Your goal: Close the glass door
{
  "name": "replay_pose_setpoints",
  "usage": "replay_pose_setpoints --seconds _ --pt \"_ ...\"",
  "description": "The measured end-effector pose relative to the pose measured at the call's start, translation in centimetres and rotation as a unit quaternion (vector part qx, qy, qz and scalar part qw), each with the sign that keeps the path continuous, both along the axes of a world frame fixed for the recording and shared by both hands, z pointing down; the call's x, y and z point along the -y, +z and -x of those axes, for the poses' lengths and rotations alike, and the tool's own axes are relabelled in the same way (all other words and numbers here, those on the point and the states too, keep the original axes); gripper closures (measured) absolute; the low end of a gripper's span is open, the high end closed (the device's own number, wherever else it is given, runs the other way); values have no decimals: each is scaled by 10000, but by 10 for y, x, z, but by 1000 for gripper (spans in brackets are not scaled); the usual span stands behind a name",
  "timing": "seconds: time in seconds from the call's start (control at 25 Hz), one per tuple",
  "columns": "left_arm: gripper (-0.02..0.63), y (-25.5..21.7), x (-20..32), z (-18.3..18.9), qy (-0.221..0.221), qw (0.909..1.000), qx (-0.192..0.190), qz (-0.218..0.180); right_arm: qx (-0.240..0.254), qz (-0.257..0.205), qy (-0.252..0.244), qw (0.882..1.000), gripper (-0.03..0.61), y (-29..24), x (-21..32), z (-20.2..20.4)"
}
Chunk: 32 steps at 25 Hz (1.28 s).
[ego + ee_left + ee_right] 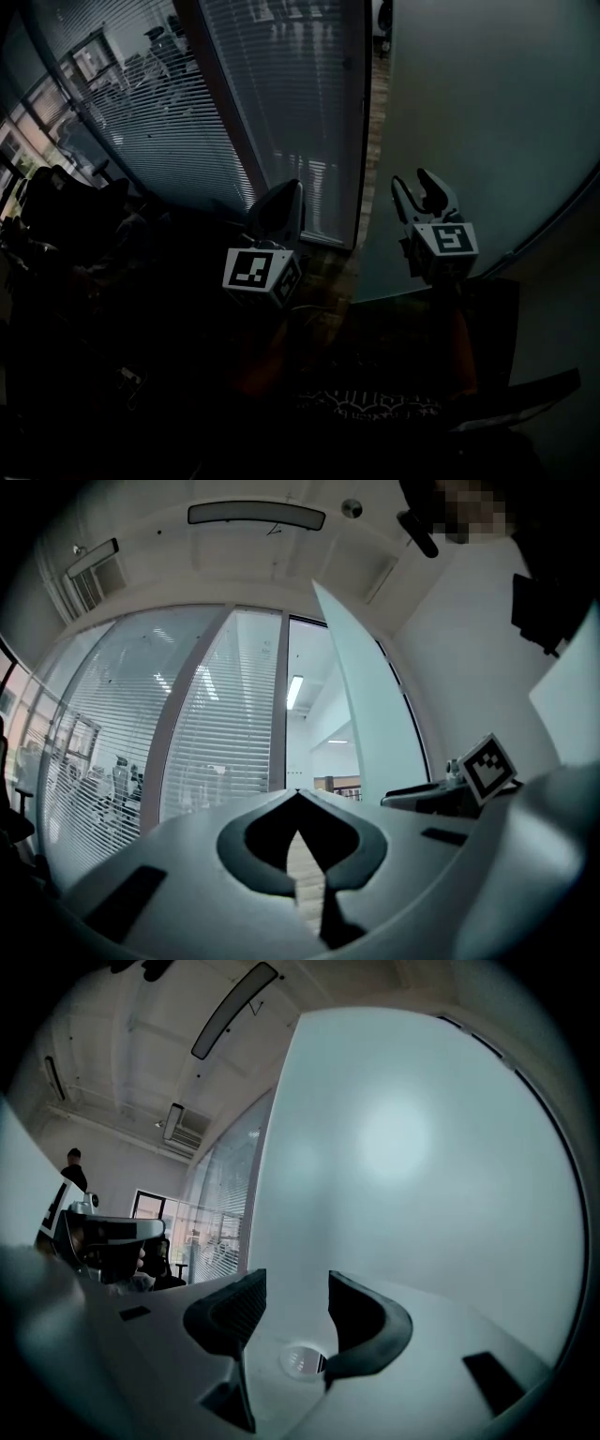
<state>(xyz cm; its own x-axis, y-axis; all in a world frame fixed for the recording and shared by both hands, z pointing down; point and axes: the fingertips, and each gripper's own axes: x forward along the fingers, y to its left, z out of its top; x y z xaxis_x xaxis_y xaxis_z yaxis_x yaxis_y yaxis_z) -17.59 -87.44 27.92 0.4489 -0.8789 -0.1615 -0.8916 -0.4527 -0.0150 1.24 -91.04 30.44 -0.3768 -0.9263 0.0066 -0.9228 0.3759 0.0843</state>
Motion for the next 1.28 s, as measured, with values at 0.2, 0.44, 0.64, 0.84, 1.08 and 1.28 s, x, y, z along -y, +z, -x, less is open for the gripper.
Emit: replay_pose_setpoints --seconds 0.2,0.44,0.64,0.84,1.08,1.28 --pt "612 4 17 5 42 10000 25 49 12 -17 125 9999 380 -2 21 1" --pt "612 7 36 13 51 10000 33 72 -6 6 217 9998 382 0 47 2" --pt "612 6 60 17 54 10000 -40 72 -46 15 249 9997 382 -3 71 4" --pt "612 6 95 25 -11 10000 -44 52 -213 -7 205 9996 382 -4 103 7" --pt "612 6 112 17 74 9999 -51 -62 -297 -5 129 9995 382 4 114 6" --pt "612 3 130 15 117 9999 -53 -111 -273 -3 137 9995 382 2 134 5"
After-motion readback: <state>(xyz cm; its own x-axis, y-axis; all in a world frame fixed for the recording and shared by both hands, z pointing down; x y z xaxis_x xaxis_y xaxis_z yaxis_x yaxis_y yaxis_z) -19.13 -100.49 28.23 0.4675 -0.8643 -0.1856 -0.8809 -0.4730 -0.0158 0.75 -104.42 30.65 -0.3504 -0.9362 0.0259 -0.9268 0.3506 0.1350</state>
